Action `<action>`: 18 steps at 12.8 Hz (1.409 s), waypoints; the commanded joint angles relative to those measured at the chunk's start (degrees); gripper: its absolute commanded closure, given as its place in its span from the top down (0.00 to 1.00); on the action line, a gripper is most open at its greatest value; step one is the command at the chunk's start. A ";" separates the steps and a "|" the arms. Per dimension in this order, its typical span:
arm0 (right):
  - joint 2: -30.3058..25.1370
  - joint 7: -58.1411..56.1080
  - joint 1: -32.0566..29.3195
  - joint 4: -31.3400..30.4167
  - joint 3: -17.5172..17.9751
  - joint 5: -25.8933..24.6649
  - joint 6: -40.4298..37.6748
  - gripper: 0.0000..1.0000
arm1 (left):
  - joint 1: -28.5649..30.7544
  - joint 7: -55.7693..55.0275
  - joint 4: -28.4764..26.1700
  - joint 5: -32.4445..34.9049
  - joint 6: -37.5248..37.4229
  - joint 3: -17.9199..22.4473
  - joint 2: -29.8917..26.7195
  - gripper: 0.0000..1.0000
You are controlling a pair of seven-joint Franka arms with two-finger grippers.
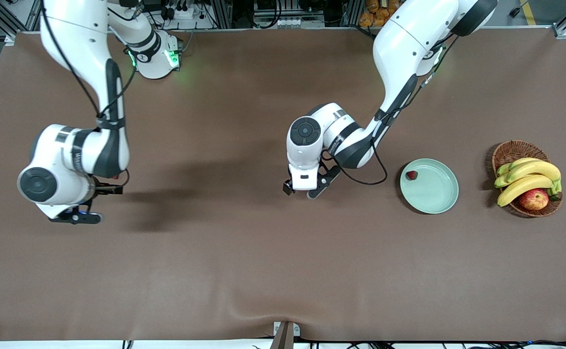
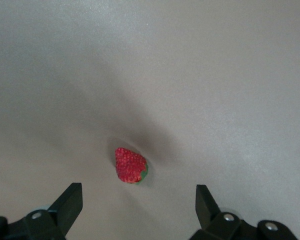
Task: Collect all strawberries into plate
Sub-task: 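Grasp the mid-table strawberry with the left gripper while the right gripper grasps the last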
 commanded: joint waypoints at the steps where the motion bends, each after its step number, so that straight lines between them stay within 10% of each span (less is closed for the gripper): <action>1: -2.10 -5.35 -1.41 -5.29 1.02 1.03 0.36 1.00 | -0.30 -2.86 1.57 2.41 -0.69 1.44 1.09 1.00; 18: -0.96 -28.50 -7.39 -19.19 7.34 5.69 20.57 1.00 | -2.05 -9.11 1.39 3.21 3.97 2.69 5.57 0.96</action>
